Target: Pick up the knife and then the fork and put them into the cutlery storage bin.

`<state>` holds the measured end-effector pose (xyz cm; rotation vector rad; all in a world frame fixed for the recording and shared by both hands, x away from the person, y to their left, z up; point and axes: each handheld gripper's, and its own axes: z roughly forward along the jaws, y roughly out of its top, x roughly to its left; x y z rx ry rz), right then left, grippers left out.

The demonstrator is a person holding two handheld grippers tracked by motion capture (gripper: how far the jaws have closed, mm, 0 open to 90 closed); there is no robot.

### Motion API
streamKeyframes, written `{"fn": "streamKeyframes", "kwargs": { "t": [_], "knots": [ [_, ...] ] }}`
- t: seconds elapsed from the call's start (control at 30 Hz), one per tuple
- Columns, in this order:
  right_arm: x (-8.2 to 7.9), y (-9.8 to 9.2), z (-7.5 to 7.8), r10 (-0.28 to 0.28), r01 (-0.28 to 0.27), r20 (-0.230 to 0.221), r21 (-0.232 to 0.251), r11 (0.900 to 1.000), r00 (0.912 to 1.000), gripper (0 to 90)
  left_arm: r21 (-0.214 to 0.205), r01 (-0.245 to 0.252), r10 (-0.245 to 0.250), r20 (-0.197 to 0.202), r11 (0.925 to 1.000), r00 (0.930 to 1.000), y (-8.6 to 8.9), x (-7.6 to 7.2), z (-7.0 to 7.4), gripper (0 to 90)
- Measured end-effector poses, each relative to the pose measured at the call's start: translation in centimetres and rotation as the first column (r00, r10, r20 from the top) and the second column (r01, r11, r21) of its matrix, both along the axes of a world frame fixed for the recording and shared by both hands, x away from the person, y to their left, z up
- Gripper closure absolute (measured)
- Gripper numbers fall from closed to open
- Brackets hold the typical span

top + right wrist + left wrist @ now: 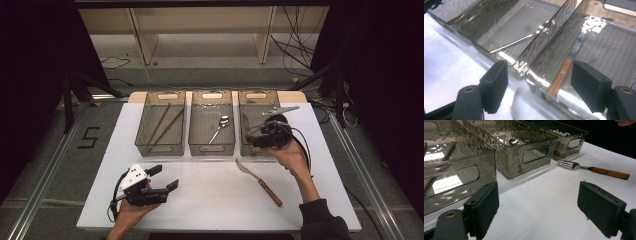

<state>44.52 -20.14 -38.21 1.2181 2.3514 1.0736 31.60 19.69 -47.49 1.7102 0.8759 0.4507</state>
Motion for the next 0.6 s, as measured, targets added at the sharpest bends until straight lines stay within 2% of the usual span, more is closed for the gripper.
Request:
{"fn": "streamKeyframes", "kwargs": {
  "t": [0.3, 0.6],
  "knots": [
    [-2.1, -0.1, -0.7, 0.024, -0.024, 0.008, -0.011, 0.9997, 0.9997, 29.5, 0.004, 0.002, -0.002, 0.003, 1.0, 1.0, 0.0, 0.0, 0.0, 17.2],
    [-3.9, -0.5, -2.0, 0.044, -0.044, -0.004, -0.008, 0.999, 0.999, 29.2, 0.004, 0.003, -0.003, 0.001, 1.0, 1.0, 0.0, 0.0, 0.0, 17.2]
  ]
}}
